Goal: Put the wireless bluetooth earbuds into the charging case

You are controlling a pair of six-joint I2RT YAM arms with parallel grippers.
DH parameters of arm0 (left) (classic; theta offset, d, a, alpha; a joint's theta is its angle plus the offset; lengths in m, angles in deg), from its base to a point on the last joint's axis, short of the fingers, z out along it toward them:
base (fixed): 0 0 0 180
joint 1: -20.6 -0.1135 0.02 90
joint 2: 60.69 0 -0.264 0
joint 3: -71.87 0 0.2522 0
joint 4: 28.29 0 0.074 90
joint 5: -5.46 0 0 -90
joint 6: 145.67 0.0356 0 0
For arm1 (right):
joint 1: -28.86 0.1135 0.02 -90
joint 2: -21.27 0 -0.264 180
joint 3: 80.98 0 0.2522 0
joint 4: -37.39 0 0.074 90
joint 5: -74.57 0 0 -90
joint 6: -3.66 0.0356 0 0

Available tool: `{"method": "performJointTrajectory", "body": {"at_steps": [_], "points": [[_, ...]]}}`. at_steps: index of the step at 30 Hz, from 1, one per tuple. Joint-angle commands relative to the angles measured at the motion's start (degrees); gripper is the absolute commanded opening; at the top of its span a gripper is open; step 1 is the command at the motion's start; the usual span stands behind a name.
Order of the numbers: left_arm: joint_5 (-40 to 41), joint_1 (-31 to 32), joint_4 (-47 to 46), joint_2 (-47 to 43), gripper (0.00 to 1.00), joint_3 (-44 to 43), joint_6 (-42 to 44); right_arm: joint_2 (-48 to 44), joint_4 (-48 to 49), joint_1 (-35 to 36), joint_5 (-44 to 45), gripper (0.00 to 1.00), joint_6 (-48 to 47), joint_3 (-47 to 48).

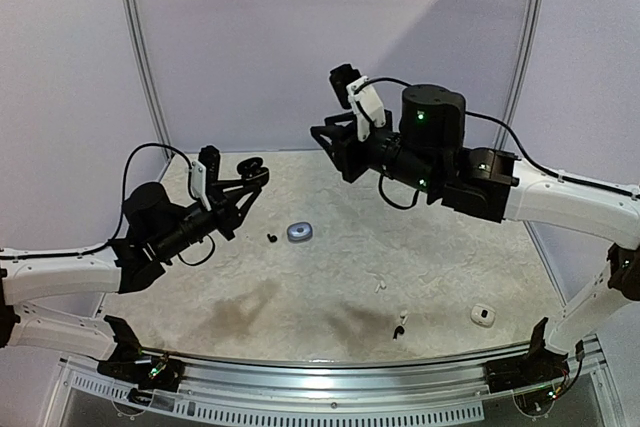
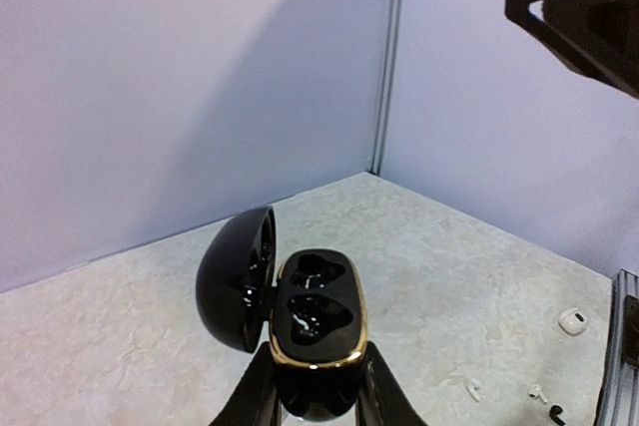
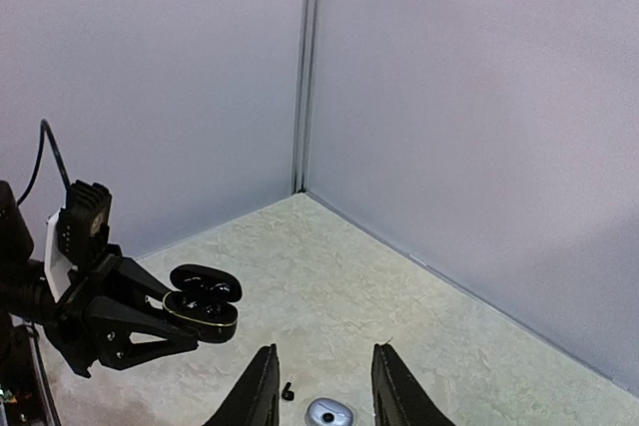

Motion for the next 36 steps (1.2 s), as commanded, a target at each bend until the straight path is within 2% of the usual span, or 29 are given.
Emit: {"method": "performJointTrajectory", "body": {"at_steps": [1, 6, 9, 12, 19, 23, 34, 36], "points": [[4.12, -2.84, 7.56, -0.92, 0.00, -2.31, -4.23, 4.30, -7.01, -3.78, -2.24, 0.36, 11.11, 3.23], [6.74, -5.58, 12.66, -1.86, 0.00, -3.60, -5.00, 16.34, -17.69, -6.53, -2.13, 0.47, 15.11, 16.11], [8.03, -7.39, 14.64, -2.52, 0.00, -3.90, -3.88, 26.51, -22.92, -6.54, -5.59, 0.56, 14.05, 25.27], [9.16, -9.11, 16.22, -3.06, 0.00, -4.17, -3.22, 34.78, -24.26, -6.52, -9.96, 0.62, 14.13, 31.93], [10.04, -10.25, 16.60, -3.53, 0.00, -3.57, -2.34, 51.06, -25.88, -6.26, -15.60, 0.58, 13.27, 45.55], [8.65, -10.25, 15.98, -3.40, 0.00, -3.14, -3.39, 58.31, -25.03, -5.77, -16.07, 0.57, 12.76, 49.70], [7.35, -10.25, 15.37, -3.37, 0.00, -2.94, -3.83, 66.71, -25.20, -4.97, -11.65, 0.55, 13.82, 53.51], [7.18, -10.24, 15.38, -3.27, 0.00, -2.88, -3.90, 67.65, -25.64, -4.70, -10.80, 0.51, 13.54, 53.98]]}}
